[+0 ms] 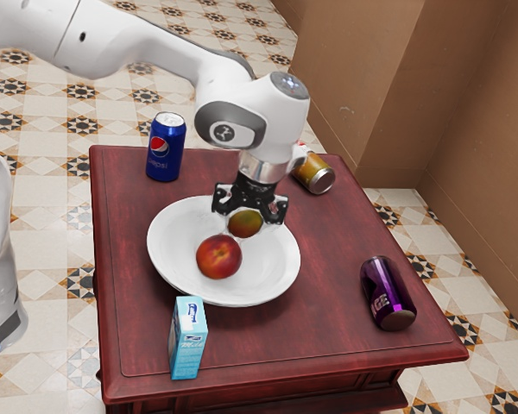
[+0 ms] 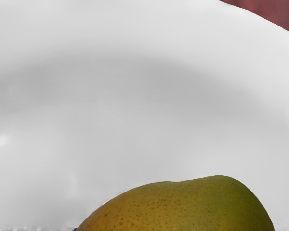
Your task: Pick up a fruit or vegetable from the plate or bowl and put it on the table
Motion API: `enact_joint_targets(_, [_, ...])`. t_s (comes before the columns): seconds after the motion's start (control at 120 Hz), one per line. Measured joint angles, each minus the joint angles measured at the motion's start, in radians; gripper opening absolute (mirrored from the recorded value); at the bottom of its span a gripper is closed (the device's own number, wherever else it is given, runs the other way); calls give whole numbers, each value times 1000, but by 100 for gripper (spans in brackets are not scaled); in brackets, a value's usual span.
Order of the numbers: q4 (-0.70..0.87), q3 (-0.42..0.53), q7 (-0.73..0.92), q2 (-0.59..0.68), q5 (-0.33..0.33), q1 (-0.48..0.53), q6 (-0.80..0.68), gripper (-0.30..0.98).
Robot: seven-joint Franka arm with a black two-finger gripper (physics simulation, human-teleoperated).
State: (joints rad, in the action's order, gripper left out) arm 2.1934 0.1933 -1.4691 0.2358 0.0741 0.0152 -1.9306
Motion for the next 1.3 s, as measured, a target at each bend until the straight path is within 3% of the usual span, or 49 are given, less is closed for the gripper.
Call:
enact_joint_targets(0.175, [-134,-4,-7,-50,32,1,4,28])
enact_joint_targets(0.358, [-371,-89,0,-237,62,2,7,27])
enact_joint_targets(0.608, [-627,-105,44,-447,75,5,32,27])
enact_joint_targets(0.683, [-636,-117,56,-465,66,3,34,43])
enact_joint_targets(0.792, [-639,-125,72,-472,55,4,33,56])
enact_joint_targets(0.975, [-639,-126,93,-470,51,3,34,65])
enact_joint_targets(1.033, [-639,-123,99,-463,85,3,41,66])
enact_joint_targets(1.125, [-636,-78,121,-438,137,1,77,67])
enact_joint_targets(1.3, [-639,210,206,-413,169,-16,138,68])
